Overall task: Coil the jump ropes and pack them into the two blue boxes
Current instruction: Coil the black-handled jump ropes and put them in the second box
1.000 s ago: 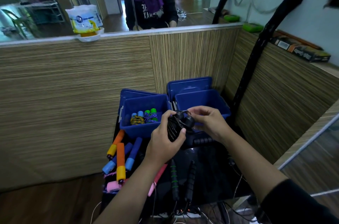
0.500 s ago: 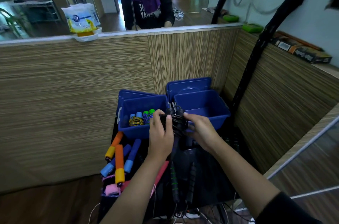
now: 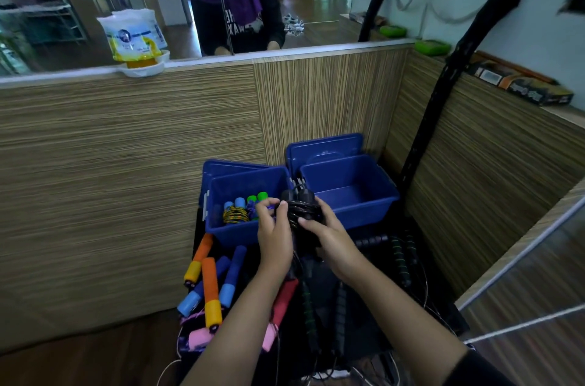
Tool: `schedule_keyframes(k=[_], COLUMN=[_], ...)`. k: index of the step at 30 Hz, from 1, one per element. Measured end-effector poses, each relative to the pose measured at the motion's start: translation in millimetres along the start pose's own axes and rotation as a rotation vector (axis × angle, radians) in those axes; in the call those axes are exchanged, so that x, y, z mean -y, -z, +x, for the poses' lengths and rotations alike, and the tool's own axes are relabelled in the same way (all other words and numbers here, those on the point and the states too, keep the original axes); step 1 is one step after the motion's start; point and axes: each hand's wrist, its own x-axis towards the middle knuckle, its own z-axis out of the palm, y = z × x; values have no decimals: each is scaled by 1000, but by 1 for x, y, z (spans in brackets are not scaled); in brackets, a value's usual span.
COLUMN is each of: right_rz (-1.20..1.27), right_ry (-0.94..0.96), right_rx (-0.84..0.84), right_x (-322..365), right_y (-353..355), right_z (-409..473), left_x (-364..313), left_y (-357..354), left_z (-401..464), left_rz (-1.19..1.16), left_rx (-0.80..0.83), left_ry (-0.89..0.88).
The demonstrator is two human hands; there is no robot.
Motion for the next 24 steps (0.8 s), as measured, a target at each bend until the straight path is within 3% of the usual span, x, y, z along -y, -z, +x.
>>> schedule_keyframes(k=[8,12,20,24], right_rz=[-120,-147,-559,-491], right_ry=[131,172,119,80], right_rx=[15,64,189,208], right_x=[0,-7,0,5], right_y=[11,23,60,80], right_z=[3,7,55,87], left_x=[15,16,35,42], left_y=[2,-11,-52,-72], left_z=[5,19,60,81], left_rz=[-60,-139,-68,-42], left_rx=[90,27,-15,-14], left_ry=[38,166,339,365])
